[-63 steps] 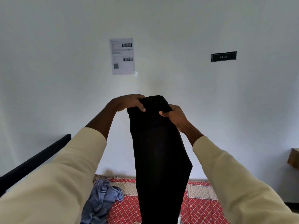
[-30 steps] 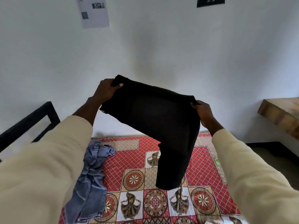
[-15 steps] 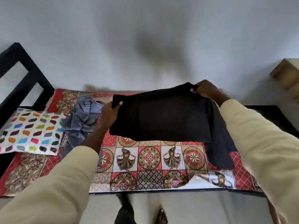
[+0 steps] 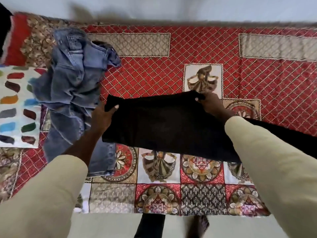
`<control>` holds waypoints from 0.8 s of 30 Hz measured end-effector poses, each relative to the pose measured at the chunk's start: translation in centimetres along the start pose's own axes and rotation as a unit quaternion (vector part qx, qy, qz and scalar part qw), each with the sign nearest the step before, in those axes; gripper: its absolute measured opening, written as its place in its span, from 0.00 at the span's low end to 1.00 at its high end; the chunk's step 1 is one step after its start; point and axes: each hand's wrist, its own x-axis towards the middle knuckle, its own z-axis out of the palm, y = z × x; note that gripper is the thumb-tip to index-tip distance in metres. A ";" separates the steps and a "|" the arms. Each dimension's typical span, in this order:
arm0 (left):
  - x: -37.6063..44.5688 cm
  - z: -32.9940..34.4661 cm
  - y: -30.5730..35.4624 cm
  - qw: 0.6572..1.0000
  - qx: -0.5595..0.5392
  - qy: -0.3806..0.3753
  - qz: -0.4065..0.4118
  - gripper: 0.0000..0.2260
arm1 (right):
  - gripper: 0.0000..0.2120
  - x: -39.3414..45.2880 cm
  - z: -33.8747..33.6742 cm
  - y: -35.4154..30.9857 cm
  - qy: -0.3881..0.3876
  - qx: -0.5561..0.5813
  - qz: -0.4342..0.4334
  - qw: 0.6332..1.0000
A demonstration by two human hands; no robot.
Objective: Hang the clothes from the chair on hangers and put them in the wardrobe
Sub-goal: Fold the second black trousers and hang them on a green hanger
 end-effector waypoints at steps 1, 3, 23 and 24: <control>1.5 0.6 -1.1 1.000 0.006 0.004 -0.002 0.28 | 0.13 1.5 1.0 -0.2 0.003 -0.004 -0.012 1.000; 3.7 1.4 -2.0 1.000 -0.003 0.013 0.008 0.26 | 0.14 4.3 2.3 -1.1 0.008 -0.019 -0.025 0.999; 1.2 10.2 -3.7 0.921 0.339 -0.067 0.180 0.28 | 0.29 -0.9 18.4 -4.0 0.025 -0.189 -0.166 0.968; 1.4 10.2 -3.7 0.919 0.346 -0.068 0.175 0.28 | 0.30 -0.9 17.7 -2.7 0.013 -0.213 -0.182 0.960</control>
